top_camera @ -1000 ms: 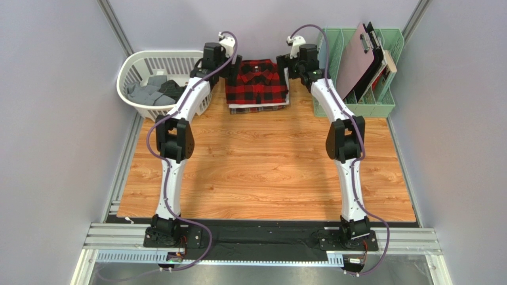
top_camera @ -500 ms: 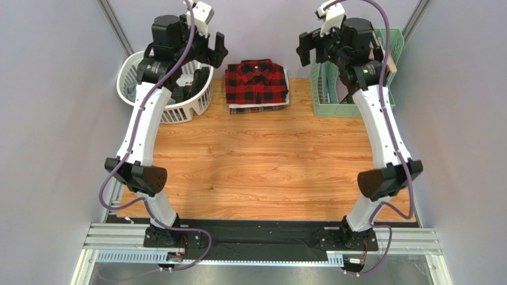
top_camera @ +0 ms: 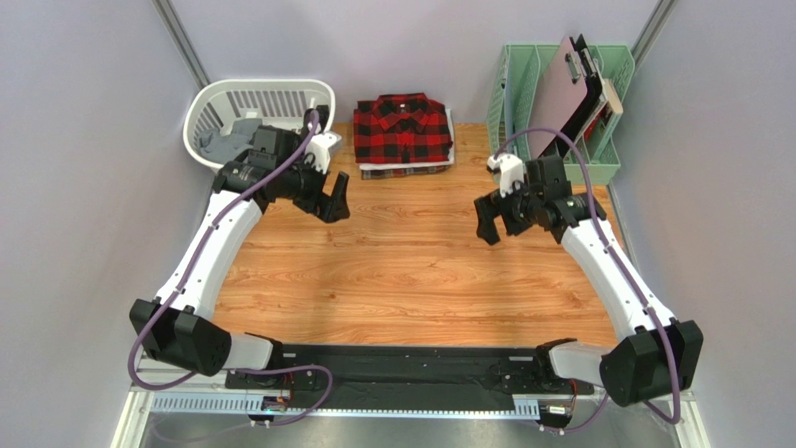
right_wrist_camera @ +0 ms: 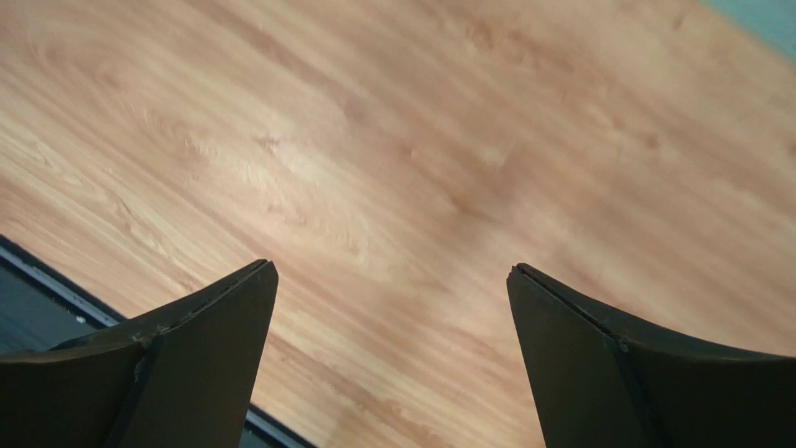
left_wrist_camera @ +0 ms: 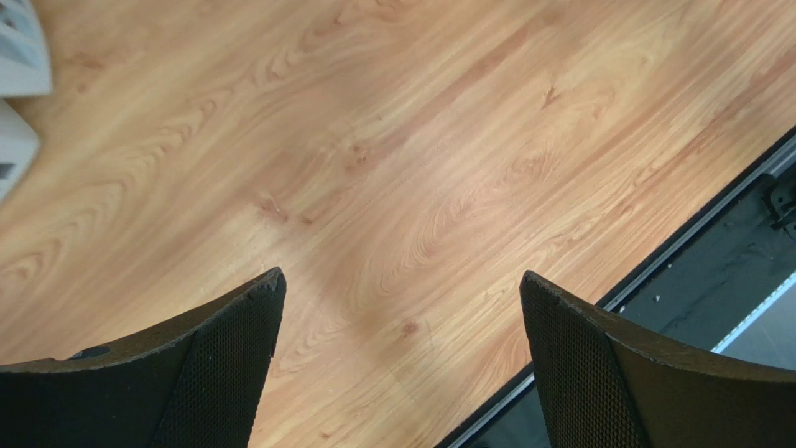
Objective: Fold and stack the long sleeve shirts
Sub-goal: Neatly place the folded shirt to the corner
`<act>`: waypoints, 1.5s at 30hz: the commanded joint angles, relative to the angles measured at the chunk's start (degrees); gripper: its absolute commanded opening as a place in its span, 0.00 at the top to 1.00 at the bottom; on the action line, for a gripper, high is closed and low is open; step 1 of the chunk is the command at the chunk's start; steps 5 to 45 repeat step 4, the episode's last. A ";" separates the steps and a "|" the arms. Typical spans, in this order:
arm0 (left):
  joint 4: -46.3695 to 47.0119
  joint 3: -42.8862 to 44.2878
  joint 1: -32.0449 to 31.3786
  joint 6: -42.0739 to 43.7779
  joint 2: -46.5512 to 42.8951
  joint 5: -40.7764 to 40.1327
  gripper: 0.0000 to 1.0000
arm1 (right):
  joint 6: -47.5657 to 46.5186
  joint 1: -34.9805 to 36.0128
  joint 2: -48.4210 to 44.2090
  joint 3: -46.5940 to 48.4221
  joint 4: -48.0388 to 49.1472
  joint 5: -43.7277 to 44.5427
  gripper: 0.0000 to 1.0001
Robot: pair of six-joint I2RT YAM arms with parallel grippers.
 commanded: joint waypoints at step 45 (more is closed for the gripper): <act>2.89 -8.62 -0.02 0.28 -4.10 0.23 0.01 | 3.16 -0.29 -6.84 -7.87 3.43 0.51 0.00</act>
